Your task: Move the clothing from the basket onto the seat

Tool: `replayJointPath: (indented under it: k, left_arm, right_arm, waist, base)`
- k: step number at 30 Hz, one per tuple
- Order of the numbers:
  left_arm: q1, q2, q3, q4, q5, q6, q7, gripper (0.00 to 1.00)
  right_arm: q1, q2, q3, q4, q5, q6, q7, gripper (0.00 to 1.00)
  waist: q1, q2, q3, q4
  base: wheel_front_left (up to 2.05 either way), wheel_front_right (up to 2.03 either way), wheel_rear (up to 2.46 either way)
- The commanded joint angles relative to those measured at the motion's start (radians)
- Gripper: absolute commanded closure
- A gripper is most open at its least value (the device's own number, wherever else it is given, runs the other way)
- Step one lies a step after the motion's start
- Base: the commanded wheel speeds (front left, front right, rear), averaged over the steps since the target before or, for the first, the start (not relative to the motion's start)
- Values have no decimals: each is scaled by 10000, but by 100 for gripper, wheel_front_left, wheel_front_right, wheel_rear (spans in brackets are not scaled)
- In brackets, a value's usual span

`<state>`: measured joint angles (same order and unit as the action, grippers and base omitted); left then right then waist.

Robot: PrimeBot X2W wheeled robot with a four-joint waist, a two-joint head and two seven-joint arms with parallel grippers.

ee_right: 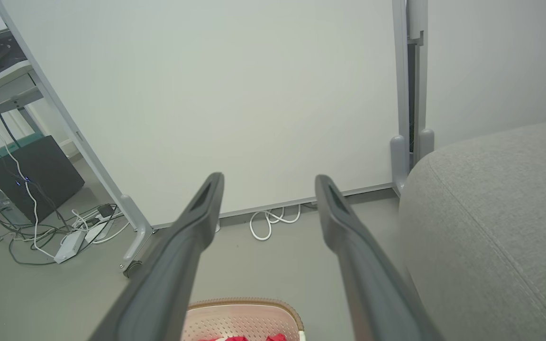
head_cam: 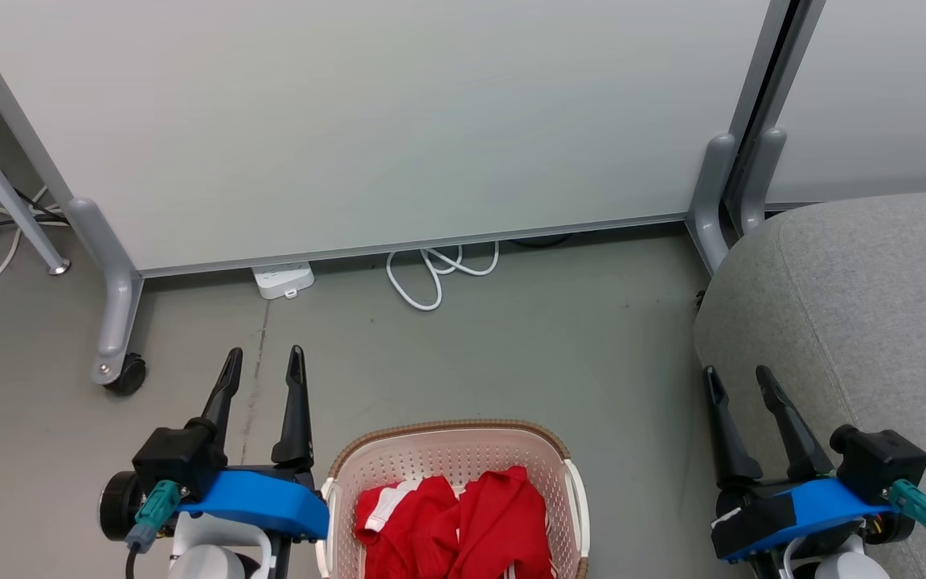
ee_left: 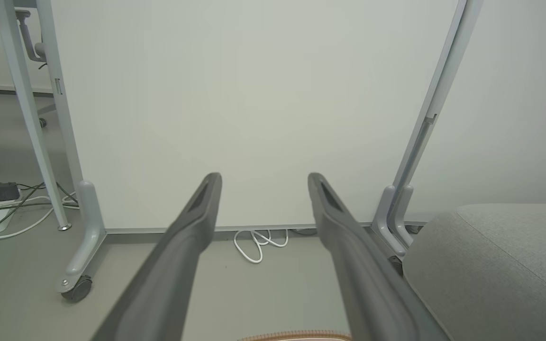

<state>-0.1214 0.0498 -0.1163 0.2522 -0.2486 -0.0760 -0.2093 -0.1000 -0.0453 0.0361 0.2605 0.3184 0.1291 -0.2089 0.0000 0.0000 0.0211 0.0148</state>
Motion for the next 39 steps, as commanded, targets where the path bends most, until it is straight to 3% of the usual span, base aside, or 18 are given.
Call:
replayJointPath:
  k: [1, 28, 39]
  left_arm:
    - [-170, 30, -65, -20, 239, 5, -90, 0]
    - [-232, 15, -195, 322, 1949, -33, -581, 0]
    - [-175, 14, -200, 427, 1812, 44, -574, 0]
  right_arm:
    - [-169, -71, 25, -22, -255, 20, -86, 0]
    - [-183, -78, 81, 169, -2149, 18, -588, 0]
    - [-116, -77, 29, 222, -2157, 18, -583, 0]
  waist:
    - [0, 0, 2, 2]
    - [0, 0, 35, 43]
    - [0, 0, 14, 58]
  base:
    - [0, 0, 0]
    - [0, 0, 0]
    - [0, 0, 0]
